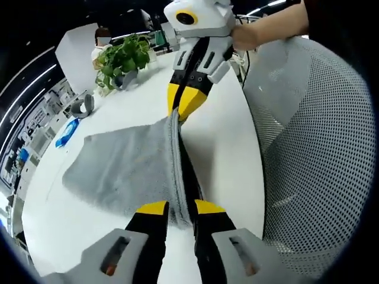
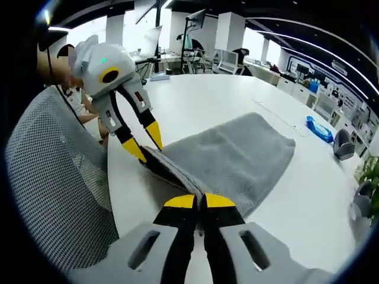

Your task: Fold the towel on the table until its edges align and the towel forms a compact rectangular stack.

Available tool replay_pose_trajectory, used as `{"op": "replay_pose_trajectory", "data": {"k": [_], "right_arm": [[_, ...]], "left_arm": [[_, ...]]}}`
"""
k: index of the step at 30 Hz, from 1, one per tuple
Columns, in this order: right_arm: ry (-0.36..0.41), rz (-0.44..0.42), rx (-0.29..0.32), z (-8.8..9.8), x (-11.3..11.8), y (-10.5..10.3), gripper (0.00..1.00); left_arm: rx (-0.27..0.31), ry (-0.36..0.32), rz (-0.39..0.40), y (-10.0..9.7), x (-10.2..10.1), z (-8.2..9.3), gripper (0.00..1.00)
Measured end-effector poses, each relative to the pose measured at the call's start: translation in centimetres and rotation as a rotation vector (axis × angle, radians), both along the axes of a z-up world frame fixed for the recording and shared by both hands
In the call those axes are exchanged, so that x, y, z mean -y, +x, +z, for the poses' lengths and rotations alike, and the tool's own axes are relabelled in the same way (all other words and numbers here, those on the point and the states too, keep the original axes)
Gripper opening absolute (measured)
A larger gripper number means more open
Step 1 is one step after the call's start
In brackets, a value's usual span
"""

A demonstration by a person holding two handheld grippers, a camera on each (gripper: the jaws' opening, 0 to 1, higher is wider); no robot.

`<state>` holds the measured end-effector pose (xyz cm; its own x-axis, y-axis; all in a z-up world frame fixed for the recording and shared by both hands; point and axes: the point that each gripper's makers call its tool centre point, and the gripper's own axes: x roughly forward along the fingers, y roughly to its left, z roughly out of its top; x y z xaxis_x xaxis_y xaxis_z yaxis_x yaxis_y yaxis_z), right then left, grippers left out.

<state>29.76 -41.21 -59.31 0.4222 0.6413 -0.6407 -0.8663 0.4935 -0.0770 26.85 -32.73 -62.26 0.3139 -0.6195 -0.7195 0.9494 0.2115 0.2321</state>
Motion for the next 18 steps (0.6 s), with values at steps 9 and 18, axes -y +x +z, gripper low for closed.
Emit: {"op": "replay_pose_trajectory", "data": {"k": [9,18], "right_arm": [[-0.038,0.022,0.016,0.7,-0.5,1.0,0.01],[-0.031,0.032,-0.017,0.9,-0.2,1.0,0.01]], "left_arm": [[0.100,-0.008,-0.058,1.2,4.7,0.6,0.30],[0.099,-0.025,0.055,4.3,6.9,0.5,0.10]]}}
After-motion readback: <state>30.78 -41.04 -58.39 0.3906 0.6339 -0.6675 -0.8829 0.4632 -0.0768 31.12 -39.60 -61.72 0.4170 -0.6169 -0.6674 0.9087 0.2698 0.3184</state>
